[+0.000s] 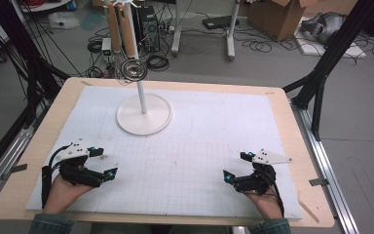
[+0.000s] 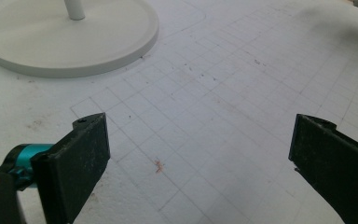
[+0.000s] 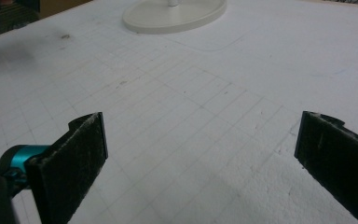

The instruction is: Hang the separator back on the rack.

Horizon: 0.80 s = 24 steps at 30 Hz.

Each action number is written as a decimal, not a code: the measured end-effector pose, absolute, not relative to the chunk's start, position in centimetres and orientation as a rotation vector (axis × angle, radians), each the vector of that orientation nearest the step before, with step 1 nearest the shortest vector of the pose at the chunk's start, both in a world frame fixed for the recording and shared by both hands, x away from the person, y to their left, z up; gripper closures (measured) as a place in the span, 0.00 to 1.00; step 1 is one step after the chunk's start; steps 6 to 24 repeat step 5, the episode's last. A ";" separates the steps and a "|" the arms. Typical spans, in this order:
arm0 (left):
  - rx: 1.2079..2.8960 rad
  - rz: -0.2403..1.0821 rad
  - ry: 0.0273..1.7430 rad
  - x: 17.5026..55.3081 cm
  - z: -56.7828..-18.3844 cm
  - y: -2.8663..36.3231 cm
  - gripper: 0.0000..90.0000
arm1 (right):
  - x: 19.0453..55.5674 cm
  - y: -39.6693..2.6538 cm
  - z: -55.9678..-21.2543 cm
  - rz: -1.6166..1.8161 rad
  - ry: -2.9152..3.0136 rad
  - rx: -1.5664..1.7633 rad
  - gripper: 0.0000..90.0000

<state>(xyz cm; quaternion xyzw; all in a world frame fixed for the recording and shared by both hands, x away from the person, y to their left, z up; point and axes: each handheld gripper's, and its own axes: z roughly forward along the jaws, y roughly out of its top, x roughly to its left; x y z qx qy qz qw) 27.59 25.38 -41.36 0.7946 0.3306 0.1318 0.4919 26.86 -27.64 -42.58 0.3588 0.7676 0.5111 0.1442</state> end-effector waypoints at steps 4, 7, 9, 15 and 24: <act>1.925 0.316 0.806 27.6 -41.4 25.2 0.06 | 26.7 -27.8 -42.9 1.470 2.200 1.035 0.02; 1.931 0.315 0.802 27.6 -41.5 25.2 0.06 | 26.6 -27.8 -43.0 1.474 2.197 1.039 0.02; 1.931 0.315 0.802 27.6 -41.5 25.2 0.06 | 26.6 -27.8 -43.0 1.474 2.197 1.039 0.02; 1.931 0.315 0.802 27.6 -41.5 25.2 0.06 | 26.6 -27.8 -43.0 1.474 2.197 1.039 0.02; 1.931 0.315 0.802 27.6 -41.5 25.2 0.06 | 26.6 -27.8 -43.0 1.474 2.197 1.039 0.02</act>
